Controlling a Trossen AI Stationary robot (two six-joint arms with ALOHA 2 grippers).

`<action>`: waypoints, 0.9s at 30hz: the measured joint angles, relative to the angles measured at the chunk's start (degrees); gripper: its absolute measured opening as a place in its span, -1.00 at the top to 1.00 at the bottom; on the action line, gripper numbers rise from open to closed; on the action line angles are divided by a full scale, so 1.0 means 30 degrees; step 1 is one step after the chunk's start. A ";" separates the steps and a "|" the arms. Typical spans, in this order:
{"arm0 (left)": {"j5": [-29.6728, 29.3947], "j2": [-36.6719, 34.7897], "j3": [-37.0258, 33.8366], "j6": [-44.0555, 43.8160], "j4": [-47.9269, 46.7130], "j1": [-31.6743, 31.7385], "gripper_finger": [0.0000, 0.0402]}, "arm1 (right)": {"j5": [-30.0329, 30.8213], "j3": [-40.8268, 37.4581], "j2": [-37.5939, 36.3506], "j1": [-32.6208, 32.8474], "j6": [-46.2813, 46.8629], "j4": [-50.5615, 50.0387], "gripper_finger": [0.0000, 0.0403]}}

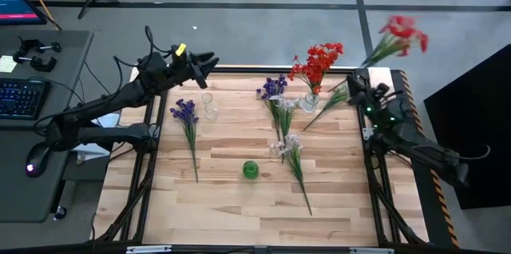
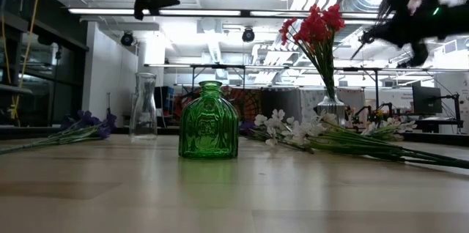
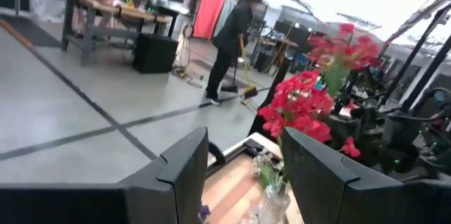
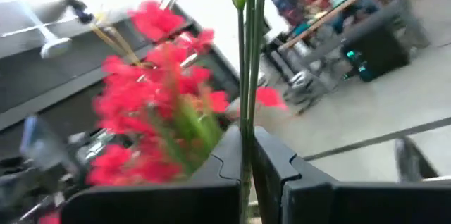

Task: Sort flowers into vase by color
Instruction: Put the orange flowers into the top right transparent flower vase

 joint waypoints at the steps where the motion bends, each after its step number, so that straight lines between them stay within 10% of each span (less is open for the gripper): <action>1: -0.0009 0.0083 0.0000 -0.0158 -0.0011 0.0000 0.15 | 0.0113 -0.0363 0.0492 -0.0296 -0.0197 0.1208 1.00; 27: -0.0754 0.0280 0.0000 0.0659 0.0005 0.0000 0.15 | 0.2689 -0.0532 0.8209 0.2261 -0.1584 0.6648 1.00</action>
